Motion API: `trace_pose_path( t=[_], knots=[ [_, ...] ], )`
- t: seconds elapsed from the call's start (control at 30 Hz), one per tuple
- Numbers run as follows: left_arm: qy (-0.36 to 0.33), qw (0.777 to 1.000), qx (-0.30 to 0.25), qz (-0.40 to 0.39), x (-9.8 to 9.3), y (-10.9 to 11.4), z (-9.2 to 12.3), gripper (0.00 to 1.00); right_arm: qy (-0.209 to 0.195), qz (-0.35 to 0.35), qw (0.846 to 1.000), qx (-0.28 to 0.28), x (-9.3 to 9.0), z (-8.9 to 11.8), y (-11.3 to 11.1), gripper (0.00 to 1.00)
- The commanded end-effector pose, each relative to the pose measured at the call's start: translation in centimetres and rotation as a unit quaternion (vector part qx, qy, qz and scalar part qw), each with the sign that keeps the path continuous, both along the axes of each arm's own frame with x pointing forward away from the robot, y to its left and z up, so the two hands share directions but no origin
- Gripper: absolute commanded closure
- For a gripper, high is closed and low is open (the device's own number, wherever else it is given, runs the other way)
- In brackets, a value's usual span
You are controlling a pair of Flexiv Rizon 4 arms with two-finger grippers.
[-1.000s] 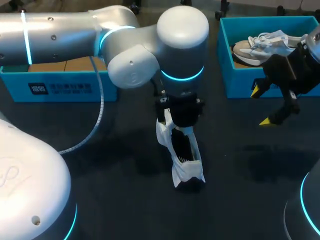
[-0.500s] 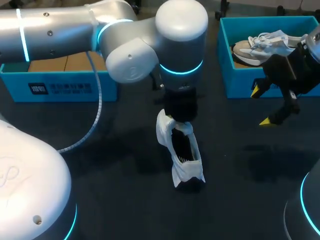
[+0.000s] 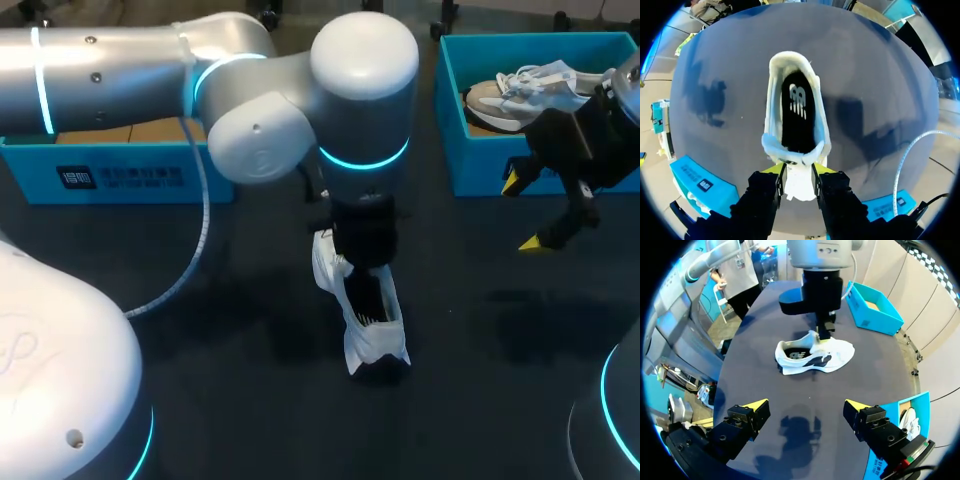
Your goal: Take the shoe out of the shoebox, open the shoe tongue, remove and reinsert the insole, then place the shoe into the shoebox
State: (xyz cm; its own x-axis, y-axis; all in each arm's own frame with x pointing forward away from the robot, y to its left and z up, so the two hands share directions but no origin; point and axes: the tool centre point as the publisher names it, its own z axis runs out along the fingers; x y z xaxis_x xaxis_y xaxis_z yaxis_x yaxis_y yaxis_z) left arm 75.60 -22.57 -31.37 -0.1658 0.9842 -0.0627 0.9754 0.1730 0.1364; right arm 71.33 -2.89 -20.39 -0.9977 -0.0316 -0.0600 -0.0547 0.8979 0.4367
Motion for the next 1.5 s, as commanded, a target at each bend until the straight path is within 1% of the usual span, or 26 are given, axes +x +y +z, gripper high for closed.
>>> trace_pose_path(
  t=[0.03,0.1,0.17,0.3,0.4,0.5,0.6,0.73,0.83,0.87,1.0,1.03,1.1,1.13,1.17,1.5],
  knots=[
    [0.006,1.000,-0.004,-0.002,-0.8,0.3,-0.8,0.71,0.000,0.000,1.000,-0.001,0.1,-0.1,0.1,0.00],
    [0.007,1.000,-0.003,-0.002,-1.3,0.4,-1.0,0.71,0.000,0.000,1.000,-0.001,0.1,-0.1,0.1,0.00],
    [0.009,1.000,-0.007,-0.002,-1.4,0.3,-0.6,0.69,0.000,0.000,1.000,-0.001,0.1,-0.1,0.1,0.00],
    [0.001,1.000,-0.021,0.008,-0.5,0.0,0.5,0.70,0.000,0.000,1.000,-0.001,0.1,-0.1,0.1,0.00],
    [0.003,1.000,-0.018,0.012,-0.4,-0.3,0.3,0.70,0.000,0.000,1.000,-0.001,0.1,-0.1,0.1,0.00],
    [0.012,1.000,-0.006,0.011,-1.1,-0.4,-0.6,0.68,0.000,0.000,1.000,-0.001,0.1,-0.1,0.1,0.00],
    [0.019,1.000,-0.002,0.017,-1.9,-0.5,-1.0,0.67,0.000,0.000,1.000,-0.001,0.1,-0.1,0.1,0.00],
    [0.019,0.999,0.007,0.045,-2.6,-0.4,-0.9,0.65,0.000,0.000,1.000,-0.001,0.1,-0.1,0.1,0.00],
    [0.023,0.996,0.010,0.086,-3.0,0.1,-0.2,0.60,0.000,0.000,1.000,-0.001,0.1,-0.1,0.1,0.00],
    [0.015,0.995,0.013,0.100,-3.0,0.4,0.1,0.58,0.000,0.000,1.000,-0.001,0.1,-0.1,0.1,0.00],
    [0.024,0.985,0.004,0.173,-3.3,1.6,1.0,0.51,0.000,0.000,1.000,-0.001,0.1,-0.1,0.1,0.00],
    [0.031,0.981,-0.004,0.193,-3.4,2.0,1.1,0.43,0.000,0.000,1.000,-0.001,0.1,-0.1,0.1,0.00],
    [0.044,0.973,-0.021,0.224,-3.8,2.3,1.4,0.22,0.000,0.000,1.000,-0.001,0.1,-0.1,0.1,0.00],
    [0.058,0.972,-0.031,0.227,-4.2,2.3,1.6,0.09,0.000,0.000,1.000,-0.001,0.1,-0.1,0.1,0.00],
    [0.058,0.972,-0.031,0.227,-4.2,2.3,1.6,0.00,0.000,0.000,1.000,-0.001,0.1,-0.1,0.1,0.00],
    [0.058,0.972,-0.031,0.227,-4.2,2.3,1.6,0.00,0.000,0.000,1.000,-0.001,0.1,-0.1,0.1,0.00]
  ],
)
